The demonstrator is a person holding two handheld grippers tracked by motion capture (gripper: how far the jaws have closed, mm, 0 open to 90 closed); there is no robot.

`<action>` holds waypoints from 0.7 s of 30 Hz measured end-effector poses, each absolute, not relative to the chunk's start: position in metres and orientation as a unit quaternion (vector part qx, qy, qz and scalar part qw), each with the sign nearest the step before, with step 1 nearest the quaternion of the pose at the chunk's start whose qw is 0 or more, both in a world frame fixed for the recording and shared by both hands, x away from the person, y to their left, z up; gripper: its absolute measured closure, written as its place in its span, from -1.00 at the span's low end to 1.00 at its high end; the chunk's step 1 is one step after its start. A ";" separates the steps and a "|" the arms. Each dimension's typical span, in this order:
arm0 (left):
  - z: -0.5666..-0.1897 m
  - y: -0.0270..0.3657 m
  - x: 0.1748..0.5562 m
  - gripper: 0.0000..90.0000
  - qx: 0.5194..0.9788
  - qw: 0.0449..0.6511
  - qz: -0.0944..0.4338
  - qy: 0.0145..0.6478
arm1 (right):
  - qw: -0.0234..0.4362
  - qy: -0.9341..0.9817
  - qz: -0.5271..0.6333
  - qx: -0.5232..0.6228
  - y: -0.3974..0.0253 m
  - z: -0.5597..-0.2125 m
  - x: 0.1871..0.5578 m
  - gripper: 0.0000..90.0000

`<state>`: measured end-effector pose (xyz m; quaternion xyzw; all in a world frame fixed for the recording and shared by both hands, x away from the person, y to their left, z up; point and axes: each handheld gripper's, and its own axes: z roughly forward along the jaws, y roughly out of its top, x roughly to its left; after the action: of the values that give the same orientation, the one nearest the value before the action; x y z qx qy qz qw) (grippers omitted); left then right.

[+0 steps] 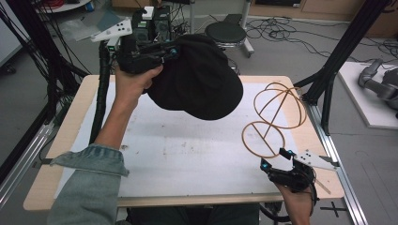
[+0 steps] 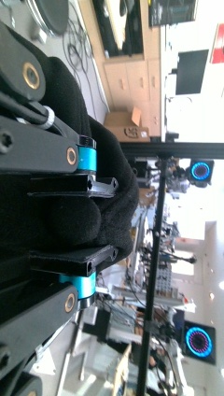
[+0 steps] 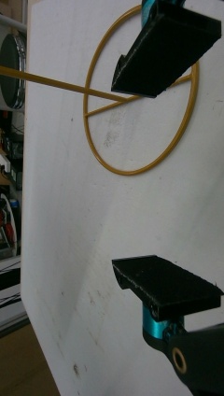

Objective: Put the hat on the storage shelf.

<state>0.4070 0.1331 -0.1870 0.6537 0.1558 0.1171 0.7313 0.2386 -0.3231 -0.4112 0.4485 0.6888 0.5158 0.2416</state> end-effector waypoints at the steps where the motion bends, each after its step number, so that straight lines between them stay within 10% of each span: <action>1: -0.185 0.129 0.408 0.54 0.652 0.734 0.115 0.153 | 0.241 0.689 0.516 0.449 -0.323 -0.411 0.238 -0.71; 21: -0.186 0.044 0.436 0.54 0.651 0.746 0.063 0.126 | 0.239 0.685 0.522 0.448 -0.325 -0.410 0.236 -0.72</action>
<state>0.4363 0.0436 -0.1865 0.6511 0.1264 0.0635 0.7457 0.2361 -0.3249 -0.4102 0.4485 0.6851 0.5219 0.2389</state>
